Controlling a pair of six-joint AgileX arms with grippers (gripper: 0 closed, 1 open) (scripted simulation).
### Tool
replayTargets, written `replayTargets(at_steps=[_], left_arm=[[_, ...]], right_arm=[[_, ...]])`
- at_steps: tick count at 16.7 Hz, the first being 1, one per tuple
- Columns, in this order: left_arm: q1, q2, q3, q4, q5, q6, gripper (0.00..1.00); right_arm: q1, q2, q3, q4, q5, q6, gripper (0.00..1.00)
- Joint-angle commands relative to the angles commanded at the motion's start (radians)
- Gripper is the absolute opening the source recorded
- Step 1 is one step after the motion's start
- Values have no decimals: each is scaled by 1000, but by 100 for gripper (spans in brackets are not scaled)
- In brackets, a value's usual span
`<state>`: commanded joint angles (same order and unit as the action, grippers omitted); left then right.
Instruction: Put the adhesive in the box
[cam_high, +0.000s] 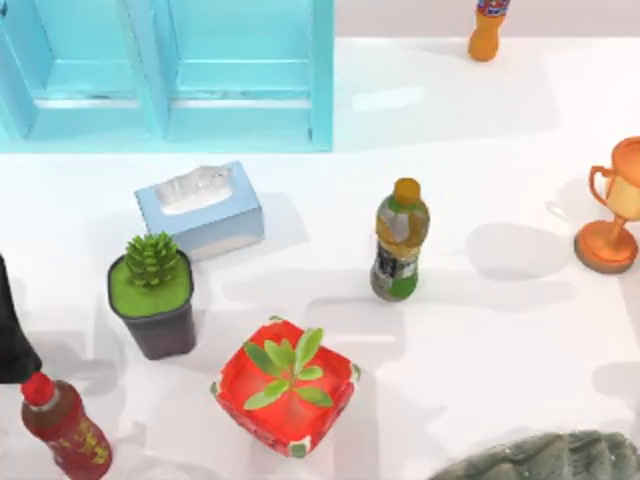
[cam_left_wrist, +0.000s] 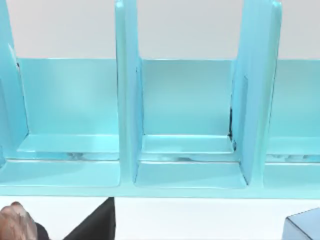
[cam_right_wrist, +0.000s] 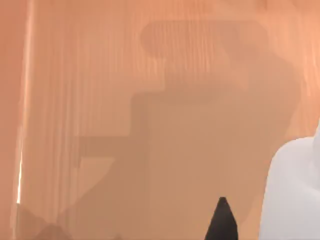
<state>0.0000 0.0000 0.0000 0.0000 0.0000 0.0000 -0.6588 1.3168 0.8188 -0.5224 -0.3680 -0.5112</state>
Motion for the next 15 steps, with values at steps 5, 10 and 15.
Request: replayTargets(at_steps=[5,10,15], left_arm=[[0,0,0,0,0,0,100],[0,0,0,0,0,0,100],[0,0,0,0,0,0,100]], right_arm=[[34,63,-17,149,7,22,0],[66,147,-67,272,26,58,0],[69,155,-69,284,26,60,0]])
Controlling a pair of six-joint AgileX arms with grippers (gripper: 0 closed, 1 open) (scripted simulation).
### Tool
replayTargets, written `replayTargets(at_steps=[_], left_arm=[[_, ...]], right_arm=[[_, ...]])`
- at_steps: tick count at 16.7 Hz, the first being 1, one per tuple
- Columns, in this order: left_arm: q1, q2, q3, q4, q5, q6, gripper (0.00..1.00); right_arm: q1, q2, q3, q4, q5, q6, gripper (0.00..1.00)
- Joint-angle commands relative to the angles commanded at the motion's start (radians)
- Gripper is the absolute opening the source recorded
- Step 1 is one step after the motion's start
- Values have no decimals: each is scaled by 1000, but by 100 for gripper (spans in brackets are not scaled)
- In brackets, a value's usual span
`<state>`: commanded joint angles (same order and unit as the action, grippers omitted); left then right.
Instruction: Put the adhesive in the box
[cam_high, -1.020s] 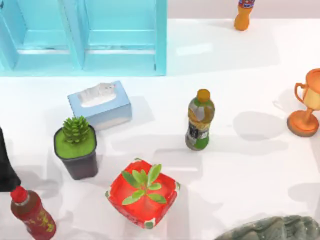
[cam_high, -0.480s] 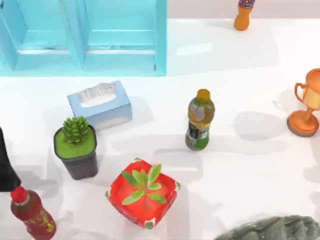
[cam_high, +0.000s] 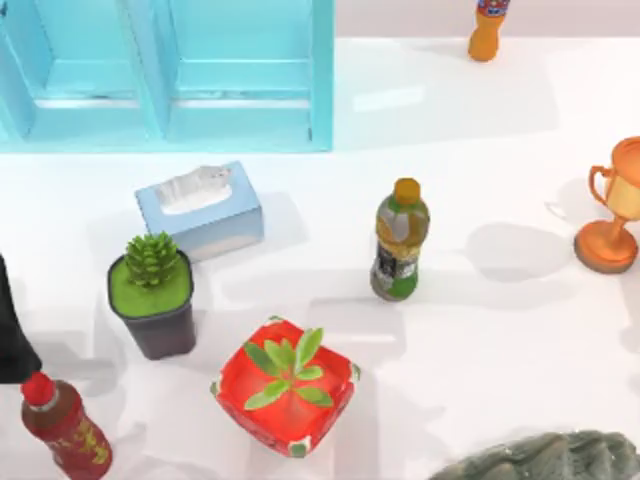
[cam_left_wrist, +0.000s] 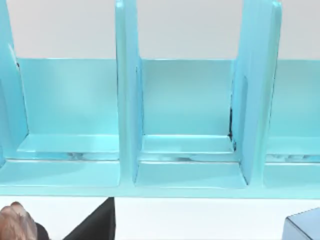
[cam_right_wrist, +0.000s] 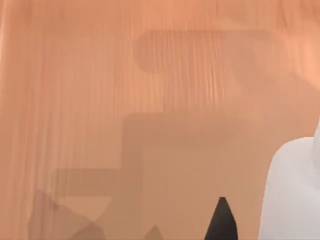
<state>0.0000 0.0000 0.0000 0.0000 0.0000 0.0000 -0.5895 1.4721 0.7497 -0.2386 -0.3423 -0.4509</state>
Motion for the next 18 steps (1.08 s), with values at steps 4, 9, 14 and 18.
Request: replayTargets(at_steps=[4,9,14,18], left_arm=[[0,0,0,0,0,0,100],[0,0,0,0,0,0,100],[0,0,0,0,0,0,100],[0,0,0,0,0,0,100]], right_arm=[[0,0,0,0,0,0,30],[0,0,0,0,0,0,68],[0,0,0,0,0,0,100],[0,0,0,0,0,0,100]])
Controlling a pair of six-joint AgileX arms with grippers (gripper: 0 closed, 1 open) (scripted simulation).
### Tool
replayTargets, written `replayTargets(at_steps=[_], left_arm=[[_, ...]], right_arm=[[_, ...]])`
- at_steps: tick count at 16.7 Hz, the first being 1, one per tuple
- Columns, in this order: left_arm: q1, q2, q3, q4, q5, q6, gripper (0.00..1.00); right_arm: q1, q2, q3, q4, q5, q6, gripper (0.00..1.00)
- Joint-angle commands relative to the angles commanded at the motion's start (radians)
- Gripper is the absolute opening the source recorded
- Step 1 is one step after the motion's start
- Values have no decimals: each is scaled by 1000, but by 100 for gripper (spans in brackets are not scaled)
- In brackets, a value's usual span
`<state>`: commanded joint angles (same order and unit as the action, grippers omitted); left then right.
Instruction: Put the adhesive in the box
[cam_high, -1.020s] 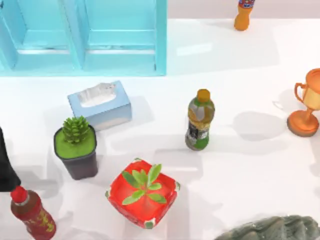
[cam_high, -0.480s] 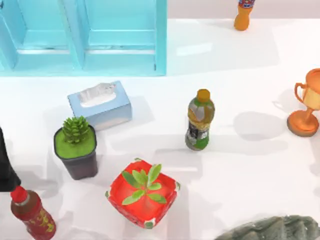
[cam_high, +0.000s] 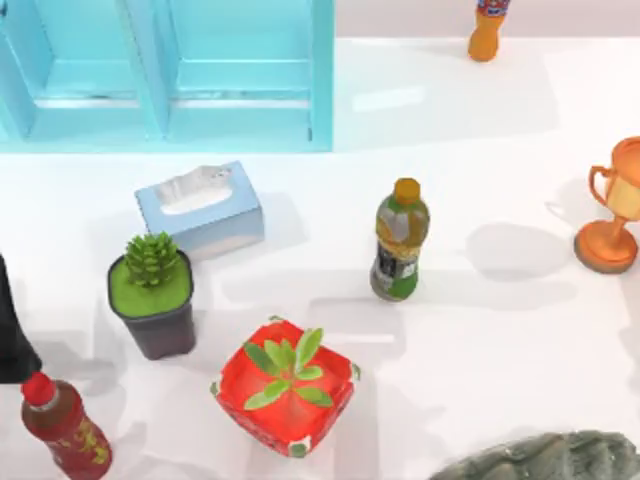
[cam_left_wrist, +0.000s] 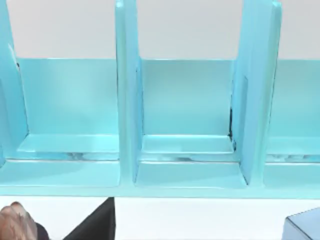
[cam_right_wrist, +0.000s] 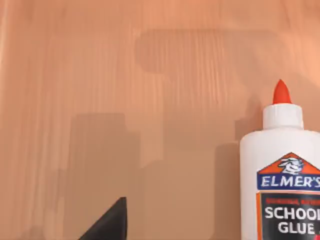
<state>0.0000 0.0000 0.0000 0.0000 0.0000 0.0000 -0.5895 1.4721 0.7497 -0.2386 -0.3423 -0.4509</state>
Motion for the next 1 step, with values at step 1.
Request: replayTargets(at_steps=[1], left_arm=[[0,0,0,0,0,0,100]], right_arm=[[0,0,0,0,0,0,100]])
